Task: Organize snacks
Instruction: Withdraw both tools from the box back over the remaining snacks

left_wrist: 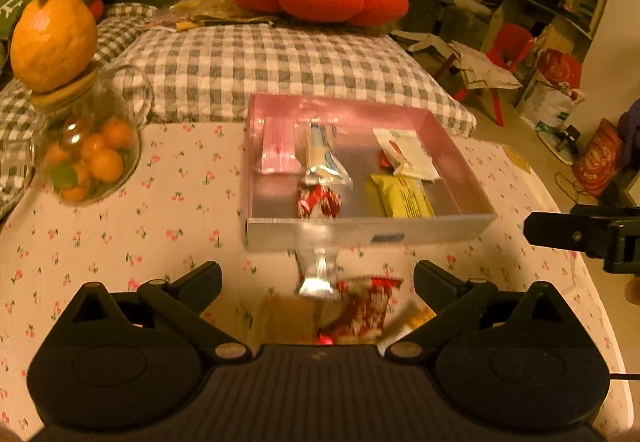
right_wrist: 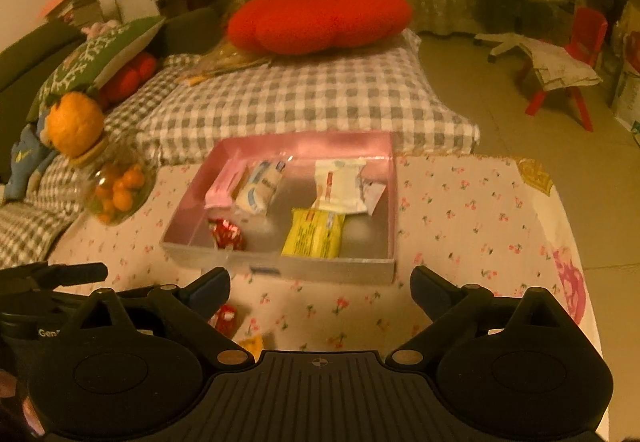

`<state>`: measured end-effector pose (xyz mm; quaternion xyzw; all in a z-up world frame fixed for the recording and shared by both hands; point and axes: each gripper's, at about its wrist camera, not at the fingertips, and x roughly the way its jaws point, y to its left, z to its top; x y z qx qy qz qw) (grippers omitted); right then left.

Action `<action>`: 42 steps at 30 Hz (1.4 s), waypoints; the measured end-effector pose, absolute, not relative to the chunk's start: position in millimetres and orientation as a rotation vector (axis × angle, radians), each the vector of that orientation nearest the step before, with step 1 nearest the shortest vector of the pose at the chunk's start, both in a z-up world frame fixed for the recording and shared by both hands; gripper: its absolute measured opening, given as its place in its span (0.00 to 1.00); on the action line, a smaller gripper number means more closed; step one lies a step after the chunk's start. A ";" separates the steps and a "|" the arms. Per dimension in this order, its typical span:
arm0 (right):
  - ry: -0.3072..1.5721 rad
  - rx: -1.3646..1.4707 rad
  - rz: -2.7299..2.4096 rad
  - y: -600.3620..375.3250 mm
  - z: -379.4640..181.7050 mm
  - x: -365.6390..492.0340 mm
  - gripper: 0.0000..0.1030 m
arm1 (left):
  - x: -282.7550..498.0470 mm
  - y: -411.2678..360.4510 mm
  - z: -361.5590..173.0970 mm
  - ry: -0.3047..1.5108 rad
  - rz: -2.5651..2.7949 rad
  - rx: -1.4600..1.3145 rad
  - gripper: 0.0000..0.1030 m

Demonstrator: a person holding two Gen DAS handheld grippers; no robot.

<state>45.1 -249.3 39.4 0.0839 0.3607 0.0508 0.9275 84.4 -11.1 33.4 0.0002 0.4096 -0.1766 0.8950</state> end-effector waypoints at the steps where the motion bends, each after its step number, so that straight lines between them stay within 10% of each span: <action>1: 0.741 0.167 0.108 -247.3 38.1 42.4 0.95 | 81.2 -9.9 32.3 0.852 -0.368 0.004 0.99; 42: 0.787 -0.126 0.235 -219.8 -30.7 -2.9 0.98 | 32.0 -23.0 -32.2 0.985 -0.406 0.081 0.98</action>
